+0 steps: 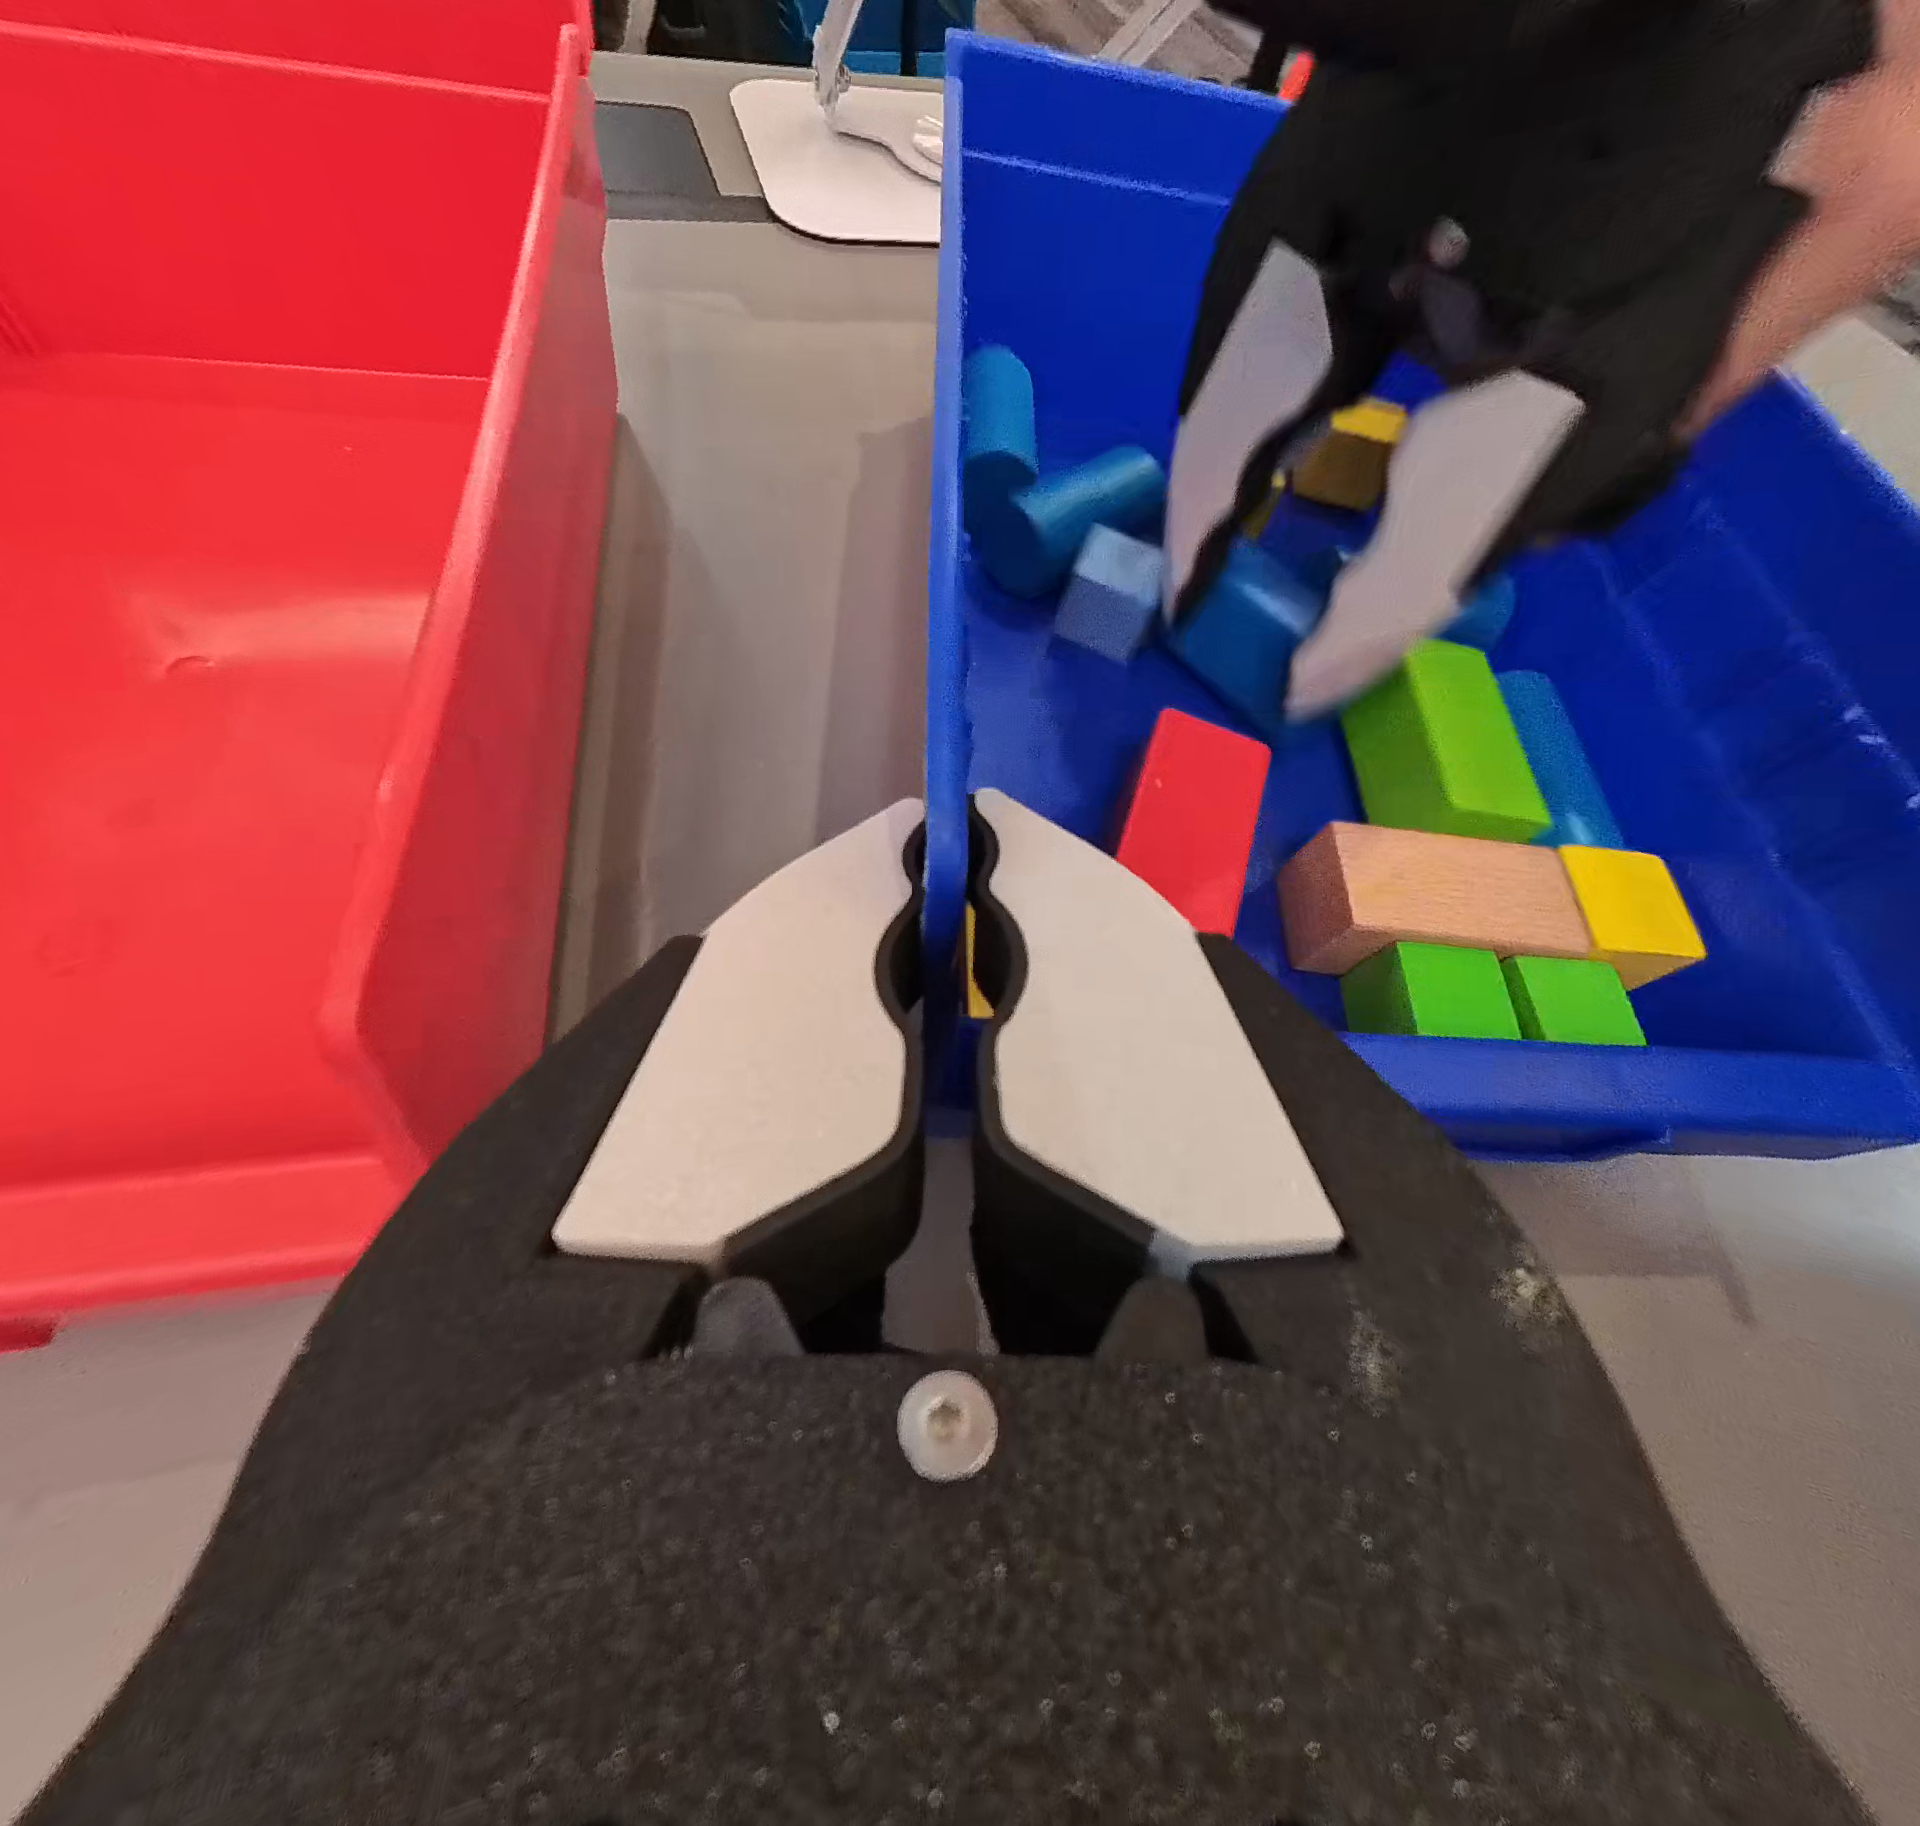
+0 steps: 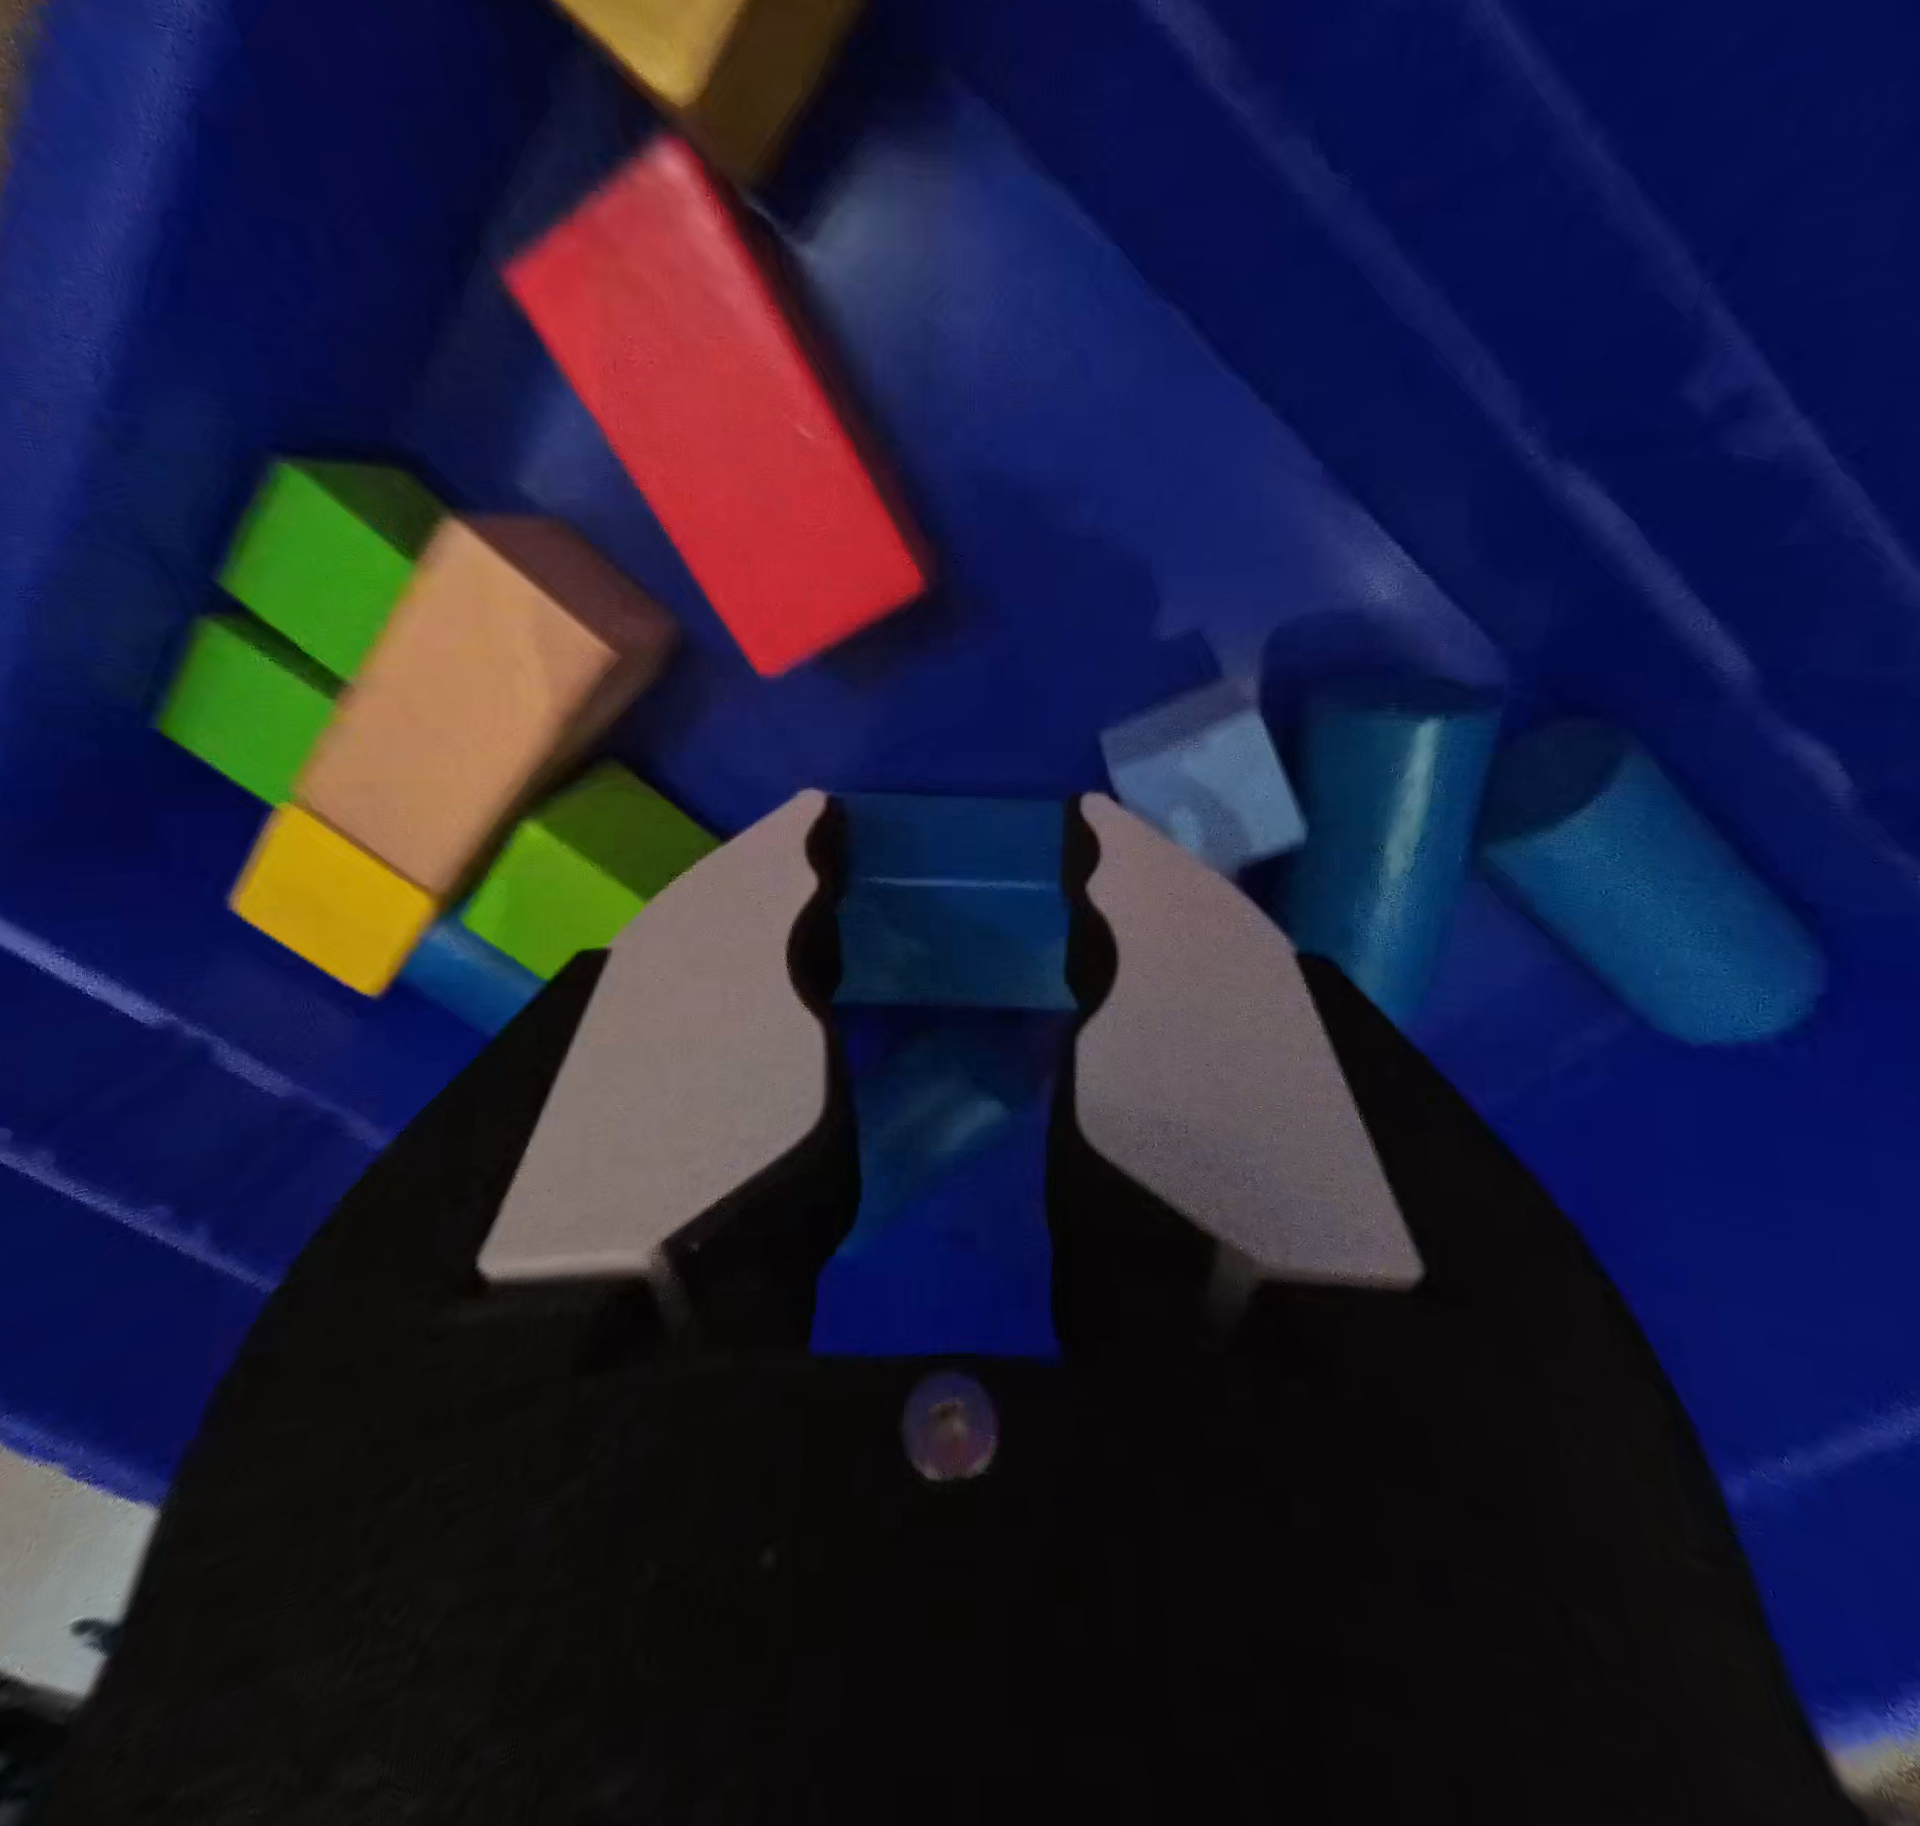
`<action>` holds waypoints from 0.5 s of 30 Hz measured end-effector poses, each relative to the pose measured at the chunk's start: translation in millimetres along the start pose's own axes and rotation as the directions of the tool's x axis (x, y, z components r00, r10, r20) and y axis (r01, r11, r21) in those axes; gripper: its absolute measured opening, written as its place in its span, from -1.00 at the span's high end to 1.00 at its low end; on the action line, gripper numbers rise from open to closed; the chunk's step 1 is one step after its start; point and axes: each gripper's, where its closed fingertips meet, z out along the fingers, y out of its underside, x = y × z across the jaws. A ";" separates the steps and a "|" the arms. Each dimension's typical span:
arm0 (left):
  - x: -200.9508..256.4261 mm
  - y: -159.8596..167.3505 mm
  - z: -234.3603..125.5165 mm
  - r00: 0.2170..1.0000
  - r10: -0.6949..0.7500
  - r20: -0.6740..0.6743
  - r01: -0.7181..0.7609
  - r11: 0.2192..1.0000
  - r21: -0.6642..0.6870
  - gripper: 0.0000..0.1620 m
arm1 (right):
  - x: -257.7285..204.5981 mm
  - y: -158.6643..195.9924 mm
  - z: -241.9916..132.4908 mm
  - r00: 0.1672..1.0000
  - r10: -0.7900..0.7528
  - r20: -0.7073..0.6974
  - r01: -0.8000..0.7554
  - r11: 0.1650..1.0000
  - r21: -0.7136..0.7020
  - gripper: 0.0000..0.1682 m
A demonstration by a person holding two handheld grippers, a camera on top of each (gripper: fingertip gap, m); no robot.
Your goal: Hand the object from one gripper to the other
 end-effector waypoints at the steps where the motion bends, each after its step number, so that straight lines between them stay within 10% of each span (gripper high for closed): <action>1: 0.6 0.1 0.0 1.000 0.008 0.006 -0.008 1.000 0.001 0.96 | 15.8 24.0 -4.7 0.999 0.018 -0.030 -0.020 0.997 -0.070 0.48; 5: 3.6 0.5 0.7 1.000 0.018 0.009 -0.018 1.000 0.000 0.96 | 46.6 68.2 -46.5 0.988 0.108 -0.107 -0.127 0.974 -0.190 0.44; 15: 3.8 0.3 0.6 1.000 -0.002 0.005 0.002 1.000 0.004 0.96 | -42.9 -79.6 -16.8 0.996 -0.070 0.049 0.054 0.961 0.272 0.33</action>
